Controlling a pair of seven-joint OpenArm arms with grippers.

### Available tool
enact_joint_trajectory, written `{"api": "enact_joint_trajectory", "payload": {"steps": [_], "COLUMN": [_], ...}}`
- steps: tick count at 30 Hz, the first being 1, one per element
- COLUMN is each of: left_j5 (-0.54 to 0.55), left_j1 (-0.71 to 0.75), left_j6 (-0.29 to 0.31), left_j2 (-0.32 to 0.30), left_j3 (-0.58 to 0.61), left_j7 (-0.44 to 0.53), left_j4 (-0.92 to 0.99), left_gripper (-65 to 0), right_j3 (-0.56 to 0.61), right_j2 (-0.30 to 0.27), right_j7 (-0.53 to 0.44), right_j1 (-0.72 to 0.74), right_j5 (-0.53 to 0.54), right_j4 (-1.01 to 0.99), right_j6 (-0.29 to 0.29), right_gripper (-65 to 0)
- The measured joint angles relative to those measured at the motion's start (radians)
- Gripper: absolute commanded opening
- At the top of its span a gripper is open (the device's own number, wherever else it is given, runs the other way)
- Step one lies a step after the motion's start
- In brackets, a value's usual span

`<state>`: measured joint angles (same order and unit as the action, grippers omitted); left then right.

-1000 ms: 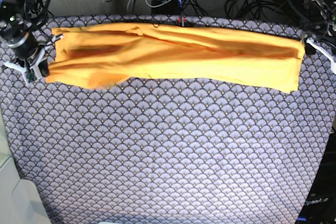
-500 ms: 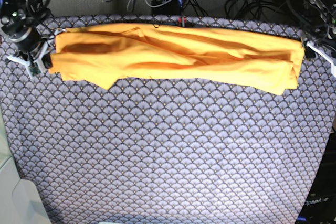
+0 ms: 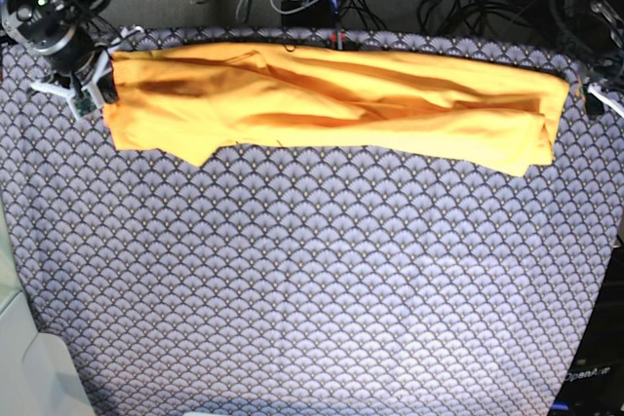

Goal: Fold the T-shirt properly
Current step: 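Release the shirt end with the right gripper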

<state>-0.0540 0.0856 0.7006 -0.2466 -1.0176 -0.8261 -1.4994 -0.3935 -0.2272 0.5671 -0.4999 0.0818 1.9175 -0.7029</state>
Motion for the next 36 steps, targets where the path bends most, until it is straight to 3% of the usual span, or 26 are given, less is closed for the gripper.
{"api": "enact_joint_trajectory", "payload": {"steps": [6, 12, 19, 22, 30, 36], "left_j5": [0.000, 0.000, 0.001, 0.004, 0.003, 0.042], "left_j1": [-0.001, 0.002, 0.006, 0.005, 0.003, -0.021], "left_j6": [0.002, 0.003, 0.003, 0.002, 0.003, 0.000], "left_j2": [-0.028, -0.054, -0.069, -0.083, -0.080, -0.049], "left_j3": [0.000, 0.000, 0.000, 0.000, 0.000, -0.004], "left_j7": [0.003, 0.007, 0.010, 0.014, 0.014, -0.008], "left_j4": [0.001, 0.002, 0.048, 0.047, 0.048, 0.038], "left_gripper": [-8.2, -8.2, -7.9, -7.9, -7.9, -7.9], "right_j3": [0.001, -0.002, -0.004, -0.059, -0.196, -0.195], "right_j2": [0.023, 0.022, 0.022, 0.017, -0.008, 0.026], "right_j7": [-0.005, -0.003, -0.003, -0.003, -0.002, 0.008], "right_j1": [0.003, 0.005, 0.006, 0.009, 0.020, 0.054], "right_j5": [0.000, 0.000, -0.004, 0.000, 0.002, 0.003], "right_j4": [-0.011, -0.063, -0.084, -0.084, -0.083, -0.038], "right_j6": [0.000, 0.000, 0.000, 0.000, 0.000, 0.000], "right_gripper": [-64.4, -53.2, -47.1, -44.9, -44.0, -44.0]}}
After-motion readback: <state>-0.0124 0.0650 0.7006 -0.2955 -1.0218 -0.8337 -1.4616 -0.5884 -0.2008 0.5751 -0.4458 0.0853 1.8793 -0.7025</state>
